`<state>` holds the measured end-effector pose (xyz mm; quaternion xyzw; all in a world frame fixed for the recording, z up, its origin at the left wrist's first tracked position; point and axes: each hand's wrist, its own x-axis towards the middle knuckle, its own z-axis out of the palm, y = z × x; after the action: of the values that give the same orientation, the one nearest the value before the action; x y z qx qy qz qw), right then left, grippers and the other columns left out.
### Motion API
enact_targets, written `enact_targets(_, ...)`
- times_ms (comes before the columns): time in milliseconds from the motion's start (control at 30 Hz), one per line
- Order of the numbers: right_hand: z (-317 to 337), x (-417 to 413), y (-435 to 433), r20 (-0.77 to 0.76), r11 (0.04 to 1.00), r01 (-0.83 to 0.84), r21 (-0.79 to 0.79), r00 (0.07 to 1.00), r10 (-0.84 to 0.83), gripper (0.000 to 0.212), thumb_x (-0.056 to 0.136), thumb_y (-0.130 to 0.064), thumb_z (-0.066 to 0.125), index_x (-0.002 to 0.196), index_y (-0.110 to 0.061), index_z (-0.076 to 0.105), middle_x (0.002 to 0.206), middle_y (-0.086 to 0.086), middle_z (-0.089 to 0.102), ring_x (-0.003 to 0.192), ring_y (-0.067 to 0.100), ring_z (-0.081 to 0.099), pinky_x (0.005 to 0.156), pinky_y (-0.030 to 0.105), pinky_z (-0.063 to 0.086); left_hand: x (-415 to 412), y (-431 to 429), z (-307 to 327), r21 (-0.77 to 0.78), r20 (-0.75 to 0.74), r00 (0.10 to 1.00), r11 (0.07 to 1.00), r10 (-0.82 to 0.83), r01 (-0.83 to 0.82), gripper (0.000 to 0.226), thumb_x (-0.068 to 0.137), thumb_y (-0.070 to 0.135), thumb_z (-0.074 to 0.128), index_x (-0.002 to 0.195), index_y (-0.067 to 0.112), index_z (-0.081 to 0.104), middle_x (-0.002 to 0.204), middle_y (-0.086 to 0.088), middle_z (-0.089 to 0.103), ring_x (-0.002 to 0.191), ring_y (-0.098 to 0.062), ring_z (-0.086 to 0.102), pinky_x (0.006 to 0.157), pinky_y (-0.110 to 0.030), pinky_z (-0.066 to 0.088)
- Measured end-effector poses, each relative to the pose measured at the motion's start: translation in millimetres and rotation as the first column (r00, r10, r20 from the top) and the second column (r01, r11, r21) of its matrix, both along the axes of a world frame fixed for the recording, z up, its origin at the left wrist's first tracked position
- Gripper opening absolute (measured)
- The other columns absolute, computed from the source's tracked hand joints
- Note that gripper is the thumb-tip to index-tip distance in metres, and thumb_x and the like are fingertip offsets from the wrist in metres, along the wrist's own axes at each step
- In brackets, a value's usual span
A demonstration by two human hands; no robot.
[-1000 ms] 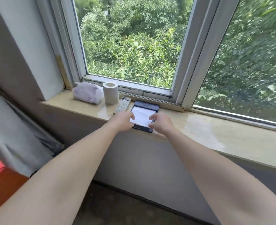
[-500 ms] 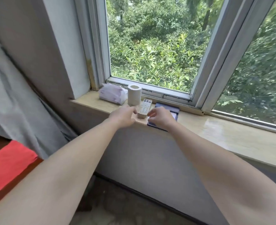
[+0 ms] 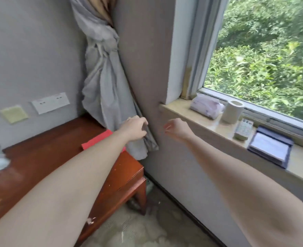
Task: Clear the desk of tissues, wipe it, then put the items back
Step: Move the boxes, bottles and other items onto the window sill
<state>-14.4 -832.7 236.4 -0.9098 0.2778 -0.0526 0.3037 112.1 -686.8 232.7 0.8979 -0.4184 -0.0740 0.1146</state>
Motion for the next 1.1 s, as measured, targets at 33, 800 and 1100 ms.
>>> enact_targets(33, -2.2, 13.8, 14.7, -0.004, 0.999, -0.034, 0.007, 0.999, 0.034, 0.021, 0.082, -0.016, 0.058, 0.093, -0.028, 0.071, 0.108, 0.0, 0.071, 0.103, 0.023, 0.064, 0.089, 0.031, 0.052, 7.7, 19.9, -1.8, 0.001, -0.015, 0.999, 0.999, 0.035, -0.035, 0.043, 0.09, 0.026, 0.06, 0.132, 0.023, 0.054, 0.13, -0.009, 0.052, 0.123, -0.032, 0.05, 0.101, -0.038, 0.042)
enact_targets(800, -47.5, 287.6, 321.0, -0.082, 0.685, -0.719, 0.121, 0.68, 0.728, 0.024, 0.08, -0.019, 0.057, 0.096, -0.029, 0.072, 0.102, 0.0, 0.074, 0.099, 0.024, 0.066, 0.089, 0.036, 0.054, 117.6, 388.4, -41.4, 0.009, -0.112, 0.591, 0.596, 0.799, -0.803, 0.04, 0.096, 0.027, 0.059, 0.136, 0.025, 0.052, 0.141, 0.001, 0.049, 0.127, -0.021, 0.048, 0.102, -0.042, 0.045)
enact_targets(1100, -67.6, 387.0, 402.1, -0.124, 0.589, -0.793, 0.153, 0.576, 0.808, 0.03, 0.084, -0.019, 0.063, 0.114, -0.023, 0.067, 0.112, 0.004, 0.07, 0.106, 0.028, 0.062, 0.092, 0.039, 0.052, 187.8, 454.5, -66.4, 0.014, -0.235, 0.376, 0.389, 0.896, -0.921, 0.051, 0.095, 0.028, 0.062, 0.142, 0.023, 0.043, 0.139, -0.004, 0.051, 0.123, -0.024, 0.054, 0.098, -0.044, 0.05)
